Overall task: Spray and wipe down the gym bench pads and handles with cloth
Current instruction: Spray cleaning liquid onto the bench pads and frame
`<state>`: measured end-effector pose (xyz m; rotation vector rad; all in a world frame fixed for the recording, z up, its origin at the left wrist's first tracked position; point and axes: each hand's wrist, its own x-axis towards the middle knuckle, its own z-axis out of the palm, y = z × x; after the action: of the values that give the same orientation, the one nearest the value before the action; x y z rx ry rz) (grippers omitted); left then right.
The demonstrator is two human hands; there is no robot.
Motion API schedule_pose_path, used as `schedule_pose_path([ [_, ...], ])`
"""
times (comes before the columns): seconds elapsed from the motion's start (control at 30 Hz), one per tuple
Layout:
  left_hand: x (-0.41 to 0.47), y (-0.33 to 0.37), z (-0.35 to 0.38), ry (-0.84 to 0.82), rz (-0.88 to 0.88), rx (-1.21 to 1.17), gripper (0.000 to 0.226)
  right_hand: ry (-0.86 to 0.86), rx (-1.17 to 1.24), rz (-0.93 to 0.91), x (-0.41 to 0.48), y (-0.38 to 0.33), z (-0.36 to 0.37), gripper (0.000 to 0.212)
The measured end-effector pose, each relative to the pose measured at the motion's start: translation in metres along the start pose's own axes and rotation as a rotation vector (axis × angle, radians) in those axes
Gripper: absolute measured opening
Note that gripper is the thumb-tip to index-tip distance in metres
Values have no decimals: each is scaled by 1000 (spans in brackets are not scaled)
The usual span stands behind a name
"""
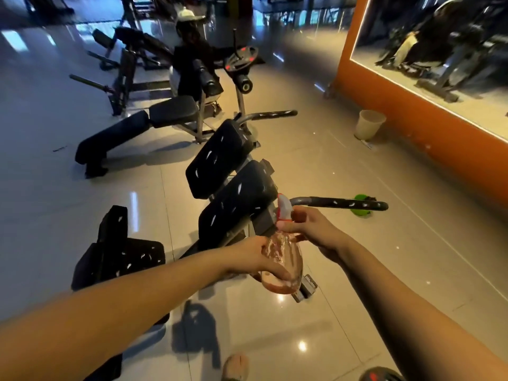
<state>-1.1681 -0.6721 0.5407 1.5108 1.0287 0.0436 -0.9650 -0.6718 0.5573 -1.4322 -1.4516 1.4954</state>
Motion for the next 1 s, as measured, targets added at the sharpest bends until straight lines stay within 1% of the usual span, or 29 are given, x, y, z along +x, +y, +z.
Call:
schedule_pose_path([
  [0.17, 16, 23, -5, 55, 20, 29, 60, -56, -31, -17, 18, -14, -31, 38],
  [0.27, 33, 35, -11, 66, 41, 38, 60, -59, -33, -21, 29, -17, -50, 35],
  [0.37, 52, 47, -20, 71, 65, 70, 68, -55, -31, -18, 38, -23, -72, 49],
  [0.43, 66, 60, -24, 79, 98, 83, 67, -34, -41, -22, 42, -27, -90, 49],
  [0.5, 84, 79, -29, 80, 137, 120, 63, 19, -45, -32, 42, -33, -113, 46],
  [0.6, 119, 110, -36, 69, 193, 171, 63, 117, -72, -77, 38, -45, -148, 50],
  [0.67, 142, 133, -36, 87, 204, 187, 65, 197, -48, -97, 29, -52, -169, 38],
  [0.73, 163, 156, -30, 113, 217, 187, 73, 292, -6, -114, 20, -54, -191, 23],
  [0.77, 174, 168, -26, 123, 232, 205, 76, 348, 15, -112, 16, -54, -203, 20],
  [0.8, 184, 180, -21, 130, 246, 235, 78, 409, 34, -111, 12, -54, -216, 22],
  [0.9, 215, 216, 0, 172, 279, 361, 79, 590, 101, -92, 2, -50, -257, 39],
  [1.0, 249, 248, 25, 198, 317, 453, 76, 723, 185, -68, -5, -40, -304, 39],
])
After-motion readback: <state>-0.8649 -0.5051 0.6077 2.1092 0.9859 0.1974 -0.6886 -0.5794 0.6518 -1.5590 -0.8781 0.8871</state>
